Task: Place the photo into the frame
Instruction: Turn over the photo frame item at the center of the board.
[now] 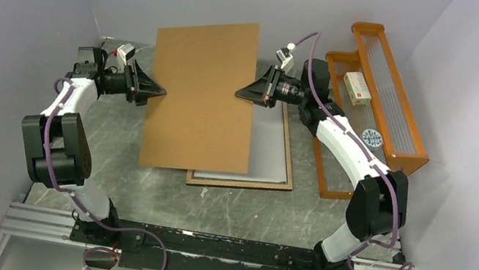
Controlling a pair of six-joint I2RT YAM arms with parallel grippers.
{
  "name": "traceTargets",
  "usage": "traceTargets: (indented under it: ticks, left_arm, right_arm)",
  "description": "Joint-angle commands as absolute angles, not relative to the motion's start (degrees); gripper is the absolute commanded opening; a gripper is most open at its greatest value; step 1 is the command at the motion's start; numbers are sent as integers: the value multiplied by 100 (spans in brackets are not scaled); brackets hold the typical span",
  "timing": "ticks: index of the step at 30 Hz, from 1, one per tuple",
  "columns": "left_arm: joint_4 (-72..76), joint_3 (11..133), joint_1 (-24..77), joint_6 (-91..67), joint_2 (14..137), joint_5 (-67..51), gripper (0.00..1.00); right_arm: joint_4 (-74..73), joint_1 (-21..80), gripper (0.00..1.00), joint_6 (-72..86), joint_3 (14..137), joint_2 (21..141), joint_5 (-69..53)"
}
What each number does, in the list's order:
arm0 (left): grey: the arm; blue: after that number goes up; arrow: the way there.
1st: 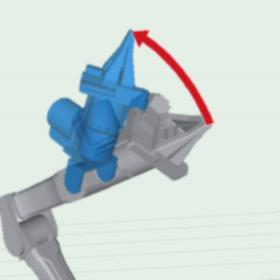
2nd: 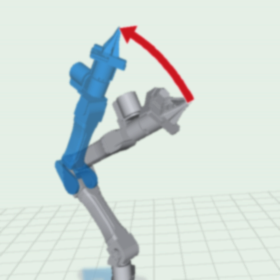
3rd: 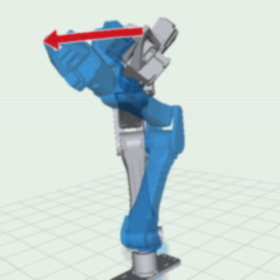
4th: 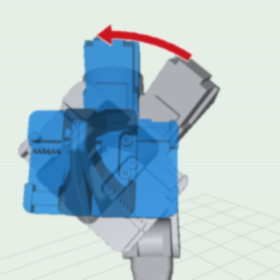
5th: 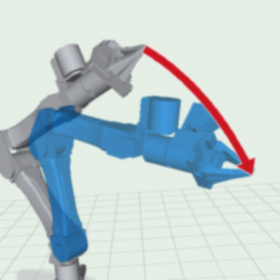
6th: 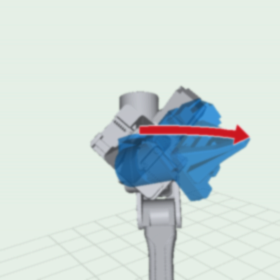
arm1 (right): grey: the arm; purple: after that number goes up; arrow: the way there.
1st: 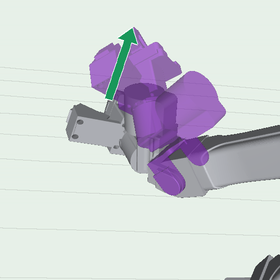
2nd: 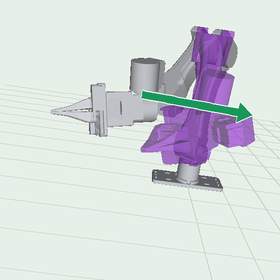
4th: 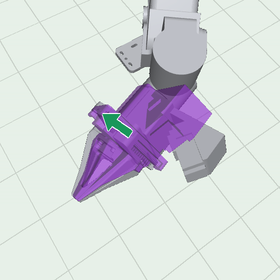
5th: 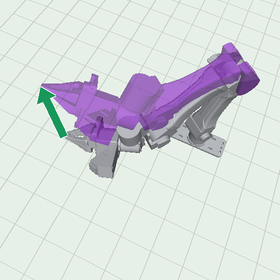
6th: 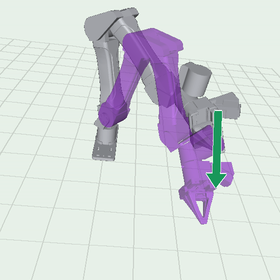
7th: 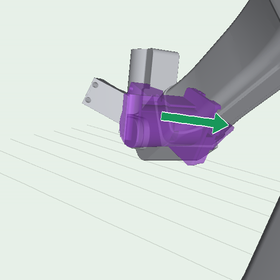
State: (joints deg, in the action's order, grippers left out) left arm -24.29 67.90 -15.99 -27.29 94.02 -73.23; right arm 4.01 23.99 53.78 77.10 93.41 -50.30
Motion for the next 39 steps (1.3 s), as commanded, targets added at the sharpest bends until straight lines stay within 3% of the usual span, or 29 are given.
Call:
traceTargets:
  ticks: [1,3,7,8,10,16,19,33,39]
  left_arm:
    - [-2115,6934,-1459,-2846,9061,-7968,50]
    - [-2072,6953,-1465,-2910,8969,-8028,40]
    - [-1962,7007,-1481,-3101,8804,-8059,4]
    - [-2073,7067,-1491,-3071,8761,-8030,3]
    - [-2341,7243,-1539,-2944,8696,-7905,3]
    - [-3009,7823,-1958,-3075,8437,-6947,3]
    - [-3384,8108,-2278,-3189,8285,-6300,2]
    - [-6201,10235,-2596,-2825,8456,-2964,3]
    - [-6788,10663,-2550,-2716,8658,-2224,2]
  right_arm:
    - [658,2426,0,5285,8180,9060,-6065]
    - [416,2410,0,5143,8241,9145,-6094]
    - [-256,2369,0,4715,8369,9248,-5843]
    - [-580,2365,3,4505,8446,9280,-5678]
    - [-1123,2338,13,4144,8620,9334,-5204]
    - [-2003,2318,59,3621,8888,9375,-3866]
    - [-2238,2305,72,3572,8934,9327,-3047]
    - [-2757,2508,77,3238,9092,9173,-1762]
    - [-2433,3426,80,2520,9126,9052,-1061]
